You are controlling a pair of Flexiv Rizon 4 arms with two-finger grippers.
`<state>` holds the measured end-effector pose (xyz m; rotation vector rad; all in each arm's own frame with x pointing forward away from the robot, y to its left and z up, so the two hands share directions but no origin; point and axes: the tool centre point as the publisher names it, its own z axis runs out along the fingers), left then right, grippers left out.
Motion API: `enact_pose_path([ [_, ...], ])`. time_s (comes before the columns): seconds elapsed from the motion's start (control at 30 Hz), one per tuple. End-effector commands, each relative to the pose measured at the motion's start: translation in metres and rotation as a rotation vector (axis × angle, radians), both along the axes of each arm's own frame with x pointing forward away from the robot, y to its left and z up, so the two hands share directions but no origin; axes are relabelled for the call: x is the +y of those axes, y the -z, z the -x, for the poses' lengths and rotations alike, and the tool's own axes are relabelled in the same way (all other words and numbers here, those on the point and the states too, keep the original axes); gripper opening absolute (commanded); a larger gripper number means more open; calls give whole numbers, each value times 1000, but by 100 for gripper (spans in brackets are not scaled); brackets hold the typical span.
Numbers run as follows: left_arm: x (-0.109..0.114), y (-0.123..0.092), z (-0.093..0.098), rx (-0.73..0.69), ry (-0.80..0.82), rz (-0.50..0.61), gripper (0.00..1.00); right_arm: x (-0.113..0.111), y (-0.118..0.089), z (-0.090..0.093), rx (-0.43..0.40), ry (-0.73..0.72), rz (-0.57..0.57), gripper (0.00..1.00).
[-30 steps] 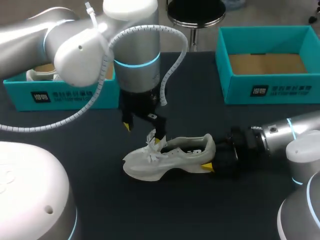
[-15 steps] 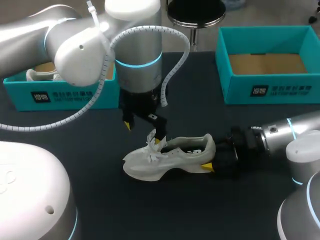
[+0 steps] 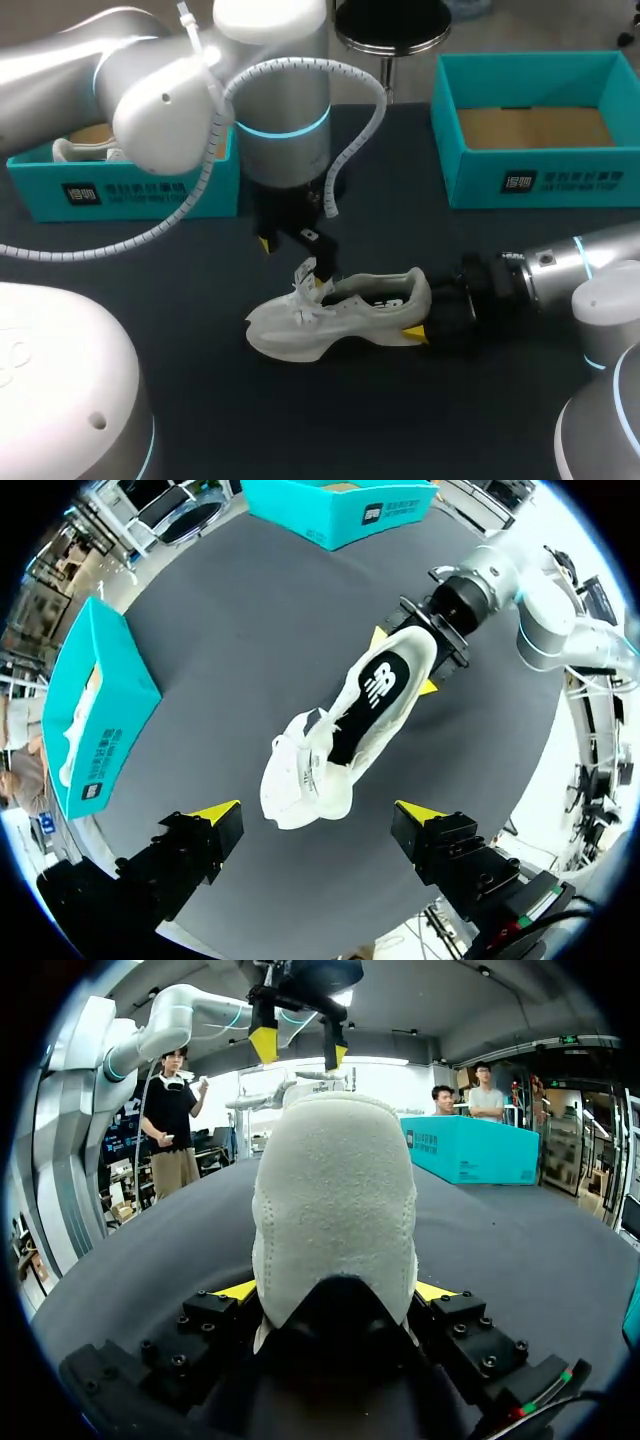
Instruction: Take the shoe out of the shoebox, open the shoe tongue, remove and reinsert the insole, then place the shoe into the shoebox
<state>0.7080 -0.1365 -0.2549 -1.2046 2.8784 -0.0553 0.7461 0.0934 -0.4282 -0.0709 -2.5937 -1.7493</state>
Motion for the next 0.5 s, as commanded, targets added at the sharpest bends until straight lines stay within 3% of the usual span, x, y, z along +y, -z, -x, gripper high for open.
enact_pose_path([
  [0.03,-14,-3,-2,24,444,22,100,3,6,0,0,2,2,0],
  [0.17,-21,0,-3,64,834,83,100,3,6,0,0,2,2,0],
  [0.5,-24,1,-4,58,849,83,100,3,6,0,0,2,2,0],
])
